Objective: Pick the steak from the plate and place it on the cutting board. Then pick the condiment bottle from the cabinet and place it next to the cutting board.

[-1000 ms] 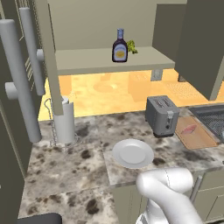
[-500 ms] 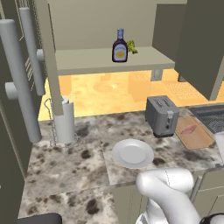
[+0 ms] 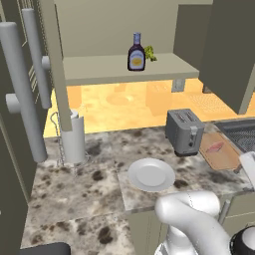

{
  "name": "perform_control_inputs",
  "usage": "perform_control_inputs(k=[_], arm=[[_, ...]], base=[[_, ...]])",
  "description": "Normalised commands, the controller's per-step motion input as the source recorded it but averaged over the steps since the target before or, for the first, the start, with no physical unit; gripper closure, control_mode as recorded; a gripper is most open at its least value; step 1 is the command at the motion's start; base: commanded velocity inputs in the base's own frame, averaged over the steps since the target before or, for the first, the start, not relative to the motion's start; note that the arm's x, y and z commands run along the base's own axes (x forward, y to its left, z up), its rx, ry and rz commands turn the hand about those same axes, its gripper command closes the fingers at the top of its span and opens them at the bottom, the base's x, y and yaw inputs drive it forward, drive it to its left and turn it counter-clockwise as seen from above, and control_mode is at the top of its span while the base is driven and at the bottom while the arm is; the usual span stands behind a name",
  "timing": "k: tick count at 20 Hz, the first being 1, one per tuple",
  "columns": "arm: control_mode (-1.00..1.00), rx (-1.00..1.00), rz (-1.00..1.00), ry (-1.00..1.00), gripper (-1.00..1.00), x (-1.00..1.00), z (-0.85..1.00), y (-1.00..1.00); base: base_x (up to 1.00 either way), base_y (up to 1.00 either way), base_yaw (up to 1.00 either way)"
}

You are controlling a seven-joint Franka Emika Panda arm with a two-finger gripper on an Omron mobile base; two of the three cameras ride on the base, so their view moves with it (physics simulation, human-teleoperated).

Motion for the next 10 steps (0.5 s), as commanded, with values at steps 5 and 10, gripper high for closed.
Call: perform_control_inputs(k=[5, 10], arm=[[-1.00, 0.28, 0.00, 0.05, -1.00, -0.30, 0.36, 0.00], [-1.00, 0.30, 0.00, 0.02, -1.00, -0.31, 0.54, 0.00]], base=[[0.00, 0.00, 0.00], [0.00, 0.00, 0.00]])
